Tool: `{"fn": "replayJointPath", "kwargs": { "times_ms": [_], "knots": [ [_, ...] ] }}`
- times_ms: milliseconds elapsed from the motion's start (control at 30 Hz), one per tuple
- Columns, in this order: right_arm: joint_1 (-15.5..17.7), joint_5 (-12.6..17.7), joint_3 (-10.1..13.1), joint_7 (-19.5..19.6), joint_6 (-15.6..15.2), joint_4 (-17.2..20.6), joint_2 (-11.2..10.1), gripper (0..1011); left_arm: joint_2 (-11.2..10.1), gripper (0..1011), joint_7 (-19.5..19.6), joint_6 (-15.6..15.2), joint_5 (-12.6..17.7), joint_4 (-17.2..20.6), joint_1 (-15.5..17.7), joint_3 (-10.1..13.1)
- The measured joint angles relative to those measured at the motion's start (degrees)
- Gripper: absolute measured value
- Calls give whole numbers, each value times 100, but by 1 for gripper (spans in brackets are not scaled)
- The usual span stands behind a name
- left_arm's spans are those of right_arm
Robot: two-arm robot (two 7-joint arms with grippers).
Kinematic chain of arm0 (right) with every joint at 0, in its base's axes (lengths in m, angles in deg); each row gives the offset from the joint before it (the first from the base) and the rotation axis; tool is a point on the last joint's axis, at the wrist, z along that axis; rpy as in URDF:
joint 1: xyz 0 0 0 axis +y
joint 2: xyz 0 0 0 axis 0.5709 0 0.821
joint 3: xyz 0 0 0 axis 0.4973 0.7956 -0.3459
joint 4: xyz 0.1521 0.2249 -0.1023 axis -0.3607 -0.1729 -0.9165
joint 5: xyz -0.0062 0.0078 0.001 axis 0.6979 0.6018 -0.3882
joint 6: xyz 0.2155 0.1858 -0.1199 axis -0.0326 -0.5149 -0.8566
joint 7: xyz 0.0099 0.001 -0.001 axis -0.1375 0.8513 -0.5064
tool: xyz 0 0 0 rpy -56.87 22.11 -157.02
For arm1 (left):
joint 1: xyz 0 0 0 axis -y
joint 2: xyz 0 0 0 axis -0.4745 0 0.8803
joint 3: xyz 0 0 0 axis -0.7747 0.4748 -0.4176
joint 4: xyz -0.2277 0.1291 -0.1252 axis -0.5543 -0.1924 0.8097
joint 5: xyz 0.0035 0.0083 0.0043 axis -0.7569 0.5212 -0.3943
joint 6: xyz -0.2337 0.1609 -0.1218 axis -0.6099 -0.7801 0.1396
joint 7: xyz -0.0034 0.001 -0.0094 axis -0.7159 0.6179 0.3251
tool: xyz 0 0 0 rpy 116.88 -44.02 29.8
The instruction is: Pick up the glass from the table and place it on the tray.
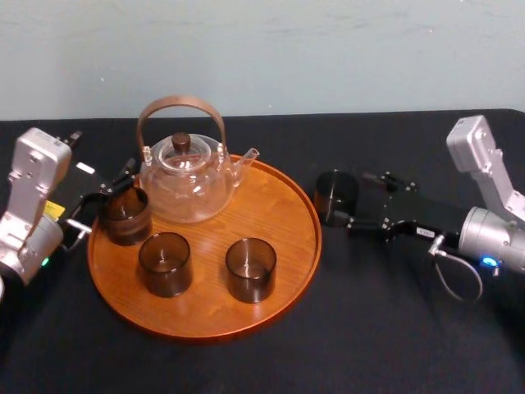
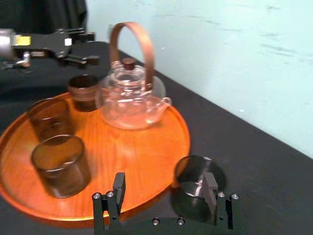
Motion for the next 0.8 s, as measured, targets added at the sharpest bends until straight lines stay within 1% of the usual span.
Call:
{"fn": "replayJointPath", "kwargs": {
  "times_ms": [133,333,600,800],
  "knots": [
    [34,-4,134,162,-57,-24,54,1002,0,1001,0,0,0,0,0,0],
    [58,-56,225,294,-144,-74,120,1002,0,1001,0,0,0,0,0,0],
    [14,-215,232,358,-341,-221,224,1003,0,1001,0,0,0,0,0,0],
    [-68,-333,178,311,-453,-346,273,1002,0,1001,0,0,0,0,0,0]
  ]
}}
